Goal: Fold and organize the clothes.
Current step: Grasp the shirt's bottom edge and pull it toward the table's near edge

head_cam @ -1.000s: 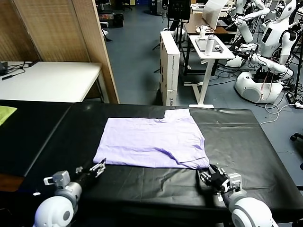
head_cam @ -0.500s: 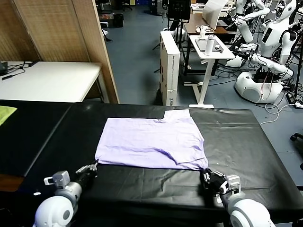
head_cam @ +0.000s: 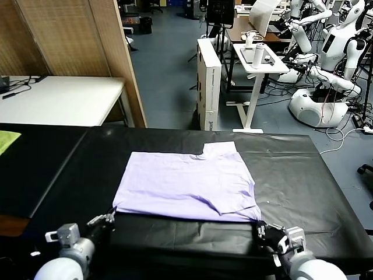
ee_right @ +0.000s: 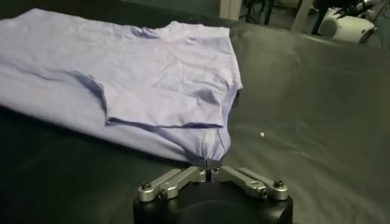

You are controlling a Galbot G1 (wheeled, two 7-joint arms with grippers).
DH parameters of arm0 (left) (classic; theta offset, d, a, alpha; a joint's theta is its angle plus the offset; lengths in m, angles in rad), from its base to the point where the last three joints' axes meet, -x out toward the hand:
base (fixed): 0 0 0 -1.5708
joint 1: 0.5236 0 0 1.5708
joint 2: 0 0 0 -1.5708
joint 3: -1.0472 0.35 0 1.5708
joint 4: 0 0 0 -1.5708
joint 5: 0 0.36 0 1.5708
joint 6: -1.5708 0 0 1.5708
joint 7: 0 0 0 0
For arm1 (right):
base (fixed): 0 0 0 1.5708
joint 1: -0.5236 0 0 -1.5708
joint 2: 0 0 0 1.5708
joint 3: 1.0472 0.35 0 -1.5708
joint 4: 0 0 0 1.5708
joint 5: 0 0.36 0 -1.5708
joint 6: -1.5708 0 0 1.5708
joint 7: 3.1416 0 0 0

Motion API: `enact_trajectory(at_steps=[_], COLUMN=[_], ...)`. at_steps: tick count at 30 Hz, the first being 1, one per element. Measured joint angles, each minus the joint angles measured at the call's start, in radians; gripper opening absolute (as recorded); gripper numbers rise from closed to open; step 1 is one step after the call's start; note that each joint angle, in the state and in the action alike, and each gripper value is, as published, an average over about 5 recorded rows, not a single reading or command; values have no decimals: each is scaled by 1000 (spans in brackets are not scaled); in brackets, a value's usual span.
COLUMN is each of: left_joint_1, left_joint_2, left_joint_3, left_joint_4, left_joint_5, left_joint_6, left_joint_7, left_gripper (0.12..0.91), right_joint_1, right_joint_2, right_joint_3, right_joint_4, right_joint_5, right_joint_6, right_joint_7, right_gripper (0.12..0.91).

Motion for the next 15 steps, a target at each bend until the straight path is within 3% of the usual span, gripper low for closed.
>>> enact_trajectory(at_steps=[5,8,11,15], left_joint_1=[61,81,94,111], left_joint_2=[4,-1,-4,-3], left_joint_3=[-18,-21,-23,-32], left_joint_4=[-17,-22,-29,-44], left_joint_5=[4,10,16,14], left_joint_6=[-8,-8,-4,6], left_joint_7=[3,0,-11,-32], left_gripper=[150,150,194,437], right_joint_1=[-24,-35,-51,-82], right_joint_2=[3,2,1,7], right_joint_3=[-7,-10,-4,14], right_joint_4=[17,31,49,79], right_joint_5=[-4,-4,-8,-18], right_joint_6=[0,0,0,0], right_joint_7=[3,12,20,23], right_gripper=[140,180,323,586])
